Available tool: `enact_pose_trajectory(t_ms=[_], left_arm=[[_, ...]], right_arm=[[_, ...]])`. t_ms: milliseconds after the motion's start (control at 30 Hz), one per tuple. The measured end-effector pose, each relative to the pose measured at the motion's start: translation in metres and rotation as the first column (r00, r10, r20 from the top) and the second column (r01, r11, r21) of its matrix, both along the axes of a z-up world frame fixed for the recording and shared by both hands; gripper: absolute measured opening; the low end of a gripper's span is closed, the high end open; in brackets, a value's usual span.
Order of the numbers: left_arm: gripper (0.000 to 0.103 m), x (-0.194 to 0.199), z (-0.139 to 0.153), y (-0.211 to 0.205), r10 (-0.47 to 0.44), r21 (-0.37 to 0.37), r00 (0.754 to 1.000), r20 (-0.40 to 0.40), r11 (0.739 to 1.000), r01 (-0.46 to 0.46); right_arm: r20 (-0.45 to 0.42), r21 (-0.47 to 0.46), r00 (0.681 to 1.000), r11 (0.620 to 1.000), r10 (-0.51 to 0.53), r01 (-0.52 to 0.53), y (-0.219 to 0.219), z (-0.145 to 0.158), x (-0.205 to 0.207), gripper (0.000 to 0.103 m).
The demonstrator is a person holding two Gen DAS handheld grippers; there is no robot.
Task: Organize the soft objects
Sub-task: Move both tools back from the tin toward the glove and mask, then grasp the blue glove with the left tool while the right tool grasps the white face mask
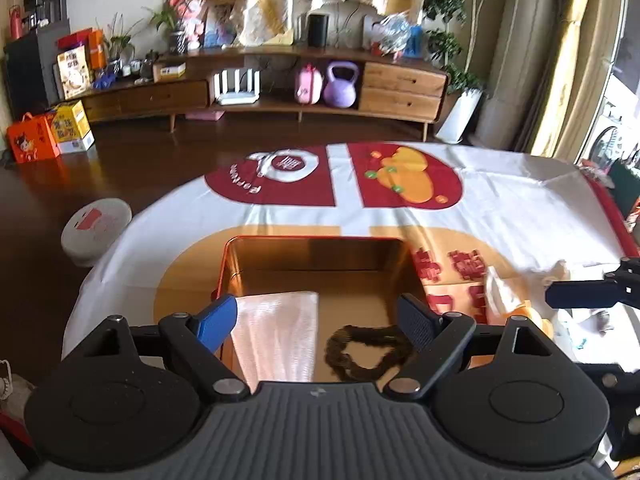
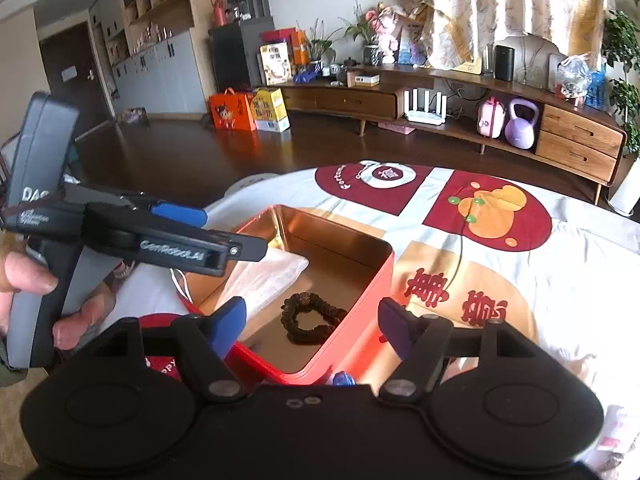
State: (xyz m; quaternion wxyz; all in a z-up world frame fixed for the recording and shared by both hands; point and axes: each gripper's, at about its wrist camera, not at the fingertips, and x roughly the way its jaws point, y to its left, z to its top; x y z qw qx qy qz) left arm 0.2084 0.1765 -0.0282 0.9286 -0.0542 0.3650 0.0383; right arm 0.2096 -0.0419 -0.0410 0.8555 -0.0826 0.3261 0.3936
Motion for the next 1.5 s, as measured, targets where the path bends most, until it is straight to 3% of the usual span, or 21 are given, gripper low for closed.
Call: enact_pose_trajectory(t_ms=[233,433,600,933,1300,1500], left_arm=[[0.088,-0.030,0.022,-0.023,-0.026,-0.005,0.998,0.064,1.000,0.027],[0.095,-0.055,0.030,-0.046,-0.048,-0.022,0.994,0.097,0.998,0.051],[0.100,-0.068,0.027,-0.066,-0.068,-0.039,0.991,0.117,0.997,0.073],[0.102,-0.086,0.008,-0.104,-0.070,-0.048,0.988,0.137,0.996,0.078],[0.102,-0.090,-0.030,-0.138,-0.167,-0.024,0.983,0.076,0.985,0.169],[0.102,-0.085,-0.061,-0.144,-0.153,-0.003,0.988,0.019,0.988,0.153]], right_arm=[[0.020,0.041,0.999,0.999,-0.030,0.029,-0.032,0.016,-0.017,0.091],[0.034,0.078,0.995,0.993,-0.092,0.089,-0.069,0.023,-0.029,0.101],[0.045,0.093,0.988,0.985,-0.149,0.145,-0.100,0.020,-0.036,0.102],[0.079,0.077,0.977,0.978,-0.199,0.193,-0.142,0.004,-0.054,0.102],[0.072,0.044,0.966,0.968,-0.250,0.247,-0.165,-0.016,-0.048,0.102],[0.054,0.005,0.962,0.963,-0.269,0.269,-0.166,-0.038,-0.038,0.100]])
